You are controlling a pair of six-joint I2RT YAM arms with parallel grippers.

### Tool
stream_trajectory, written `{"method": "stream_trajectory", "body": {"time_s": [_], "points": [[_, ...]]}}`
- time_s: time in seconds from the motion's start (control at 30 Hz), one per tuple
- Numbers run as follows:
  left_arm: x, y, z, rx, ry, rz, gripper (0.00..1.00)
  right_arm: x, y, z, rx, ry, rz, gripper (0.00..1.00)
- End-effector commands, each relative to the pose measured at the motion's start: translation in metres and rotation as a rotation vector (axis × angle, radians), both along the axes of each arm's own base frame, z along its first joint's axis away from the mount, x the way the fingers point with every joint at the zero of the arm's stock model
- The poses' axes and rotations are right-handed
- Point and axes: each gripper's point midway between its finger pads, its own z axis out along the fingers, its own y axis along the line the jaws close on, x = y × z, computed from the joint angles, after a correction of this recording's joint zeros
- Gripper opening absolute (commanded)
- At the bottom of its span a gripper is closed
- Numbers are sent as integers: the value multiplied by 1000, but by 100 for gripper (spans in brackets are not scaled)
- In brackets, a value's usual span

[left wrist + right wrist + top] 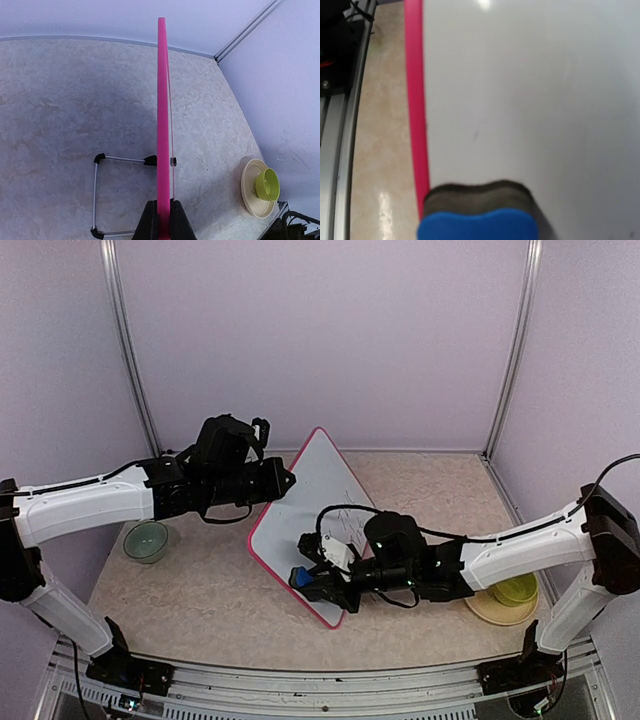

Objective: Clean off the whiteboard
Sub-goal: Erase the whiteboard at the center of the board.

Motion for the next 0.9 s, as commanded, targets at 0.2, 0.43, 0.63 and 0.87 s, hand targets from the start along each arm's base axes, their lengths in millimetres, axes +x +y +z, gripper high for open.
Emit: {"method": "stream_trajectory", "body": {"time_s": [0.2,0.43,0.63,0.87], "points": [[-18,-8,-4,-16,37,-47,0,-12,-51,-94,-285,184,-94,0],[-17,-10,-7,-15,43,-47,0,-11,-60,-98,-315,188,-134,0],[-17,-10,-12,-18,54,-37,0,3,-41,-68,-273,109,-194,0],[-19,-12,-15,-16,61,-39,0,12,-13,-36,-237,22,-233,0]]}}
